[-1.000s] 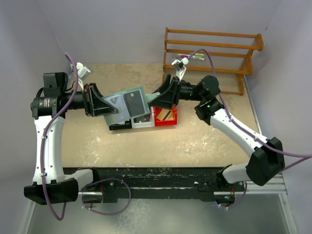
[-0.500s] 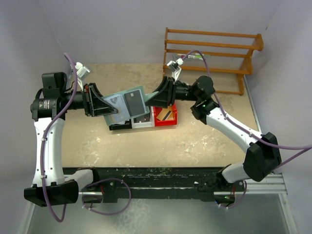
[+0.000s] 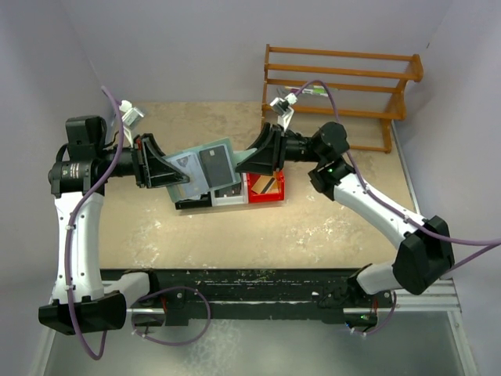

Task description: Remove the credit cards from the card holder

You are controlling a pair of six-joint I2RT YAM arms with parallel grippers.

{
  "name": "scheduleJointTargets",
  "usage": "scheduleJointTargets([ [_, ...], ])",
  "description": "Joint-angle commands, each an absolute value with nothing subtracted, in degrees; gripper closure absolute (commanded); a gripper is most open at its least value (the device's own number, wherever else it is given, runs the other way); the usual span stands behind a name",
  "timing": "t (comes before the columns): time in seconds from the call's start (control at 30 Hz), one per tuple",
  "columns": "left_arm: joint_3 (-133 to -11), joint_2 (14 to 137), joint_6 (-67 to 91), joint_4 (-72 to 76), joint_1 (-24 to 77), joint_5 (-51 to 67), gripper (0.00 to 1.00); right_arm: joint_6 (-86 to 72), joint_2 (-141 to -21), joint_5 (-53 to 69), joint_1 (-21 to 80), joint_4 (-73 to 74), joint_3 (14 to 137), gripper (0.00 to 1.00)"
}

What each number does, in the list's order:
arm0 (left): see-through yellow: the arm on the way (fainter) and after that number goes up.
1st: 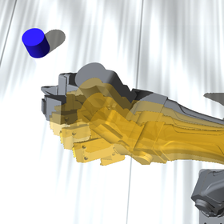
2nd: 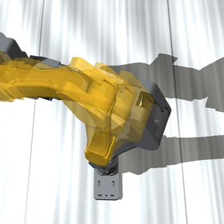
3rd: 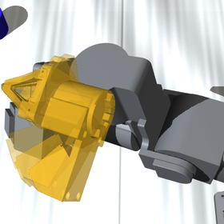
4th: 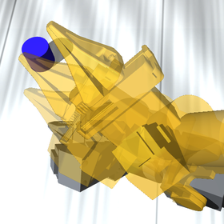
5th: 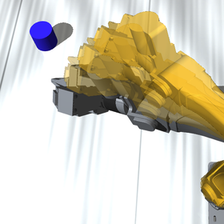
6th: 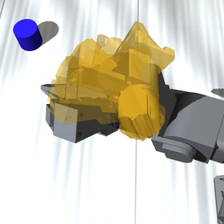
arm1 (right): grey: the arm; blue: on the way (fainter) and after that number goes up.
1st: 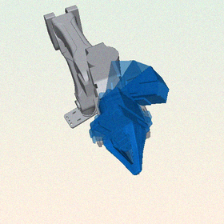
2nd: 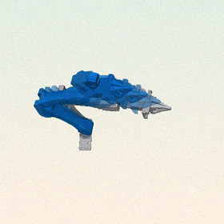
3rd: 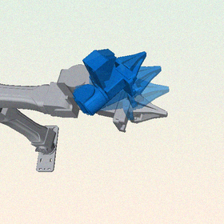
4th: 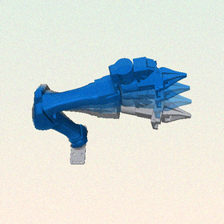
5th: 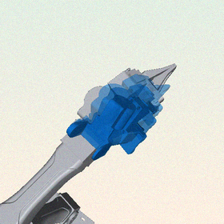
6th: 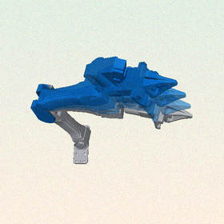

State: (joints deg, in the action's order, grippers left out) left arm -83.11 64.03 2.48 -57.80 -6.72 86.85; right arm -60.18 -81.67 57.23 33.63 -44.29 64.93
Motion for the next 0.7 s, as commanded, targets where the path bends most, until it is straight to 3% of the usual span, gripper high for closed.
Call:
scheduleJointTargets([
  [0.0,-82.9,62.7,3.2,-55.4,-6.8,95.2,0.88,-62.9,-77.9,58.7,33.0,-52.8,65.8,0.51],
  [0.2,-82.8,62.8,3.4,-55.2,-6.7,95.2,0.88,-69.0,-79.7,58.2,33.3,-61.4,64.8,0.52],
  [0.33,-82.8,62.6,3.8,-54.8,-6.7,95.1,0.87,-66.2,-80.3,57.2,35.0,-56.6,66.0,0.55],
  [0.67,-82.8,62.6,4.6,-54.1,-6.8,95.3,0.87,-63.7,-80.7,55.9,35.2,-54.0,66.0,0.77],
])
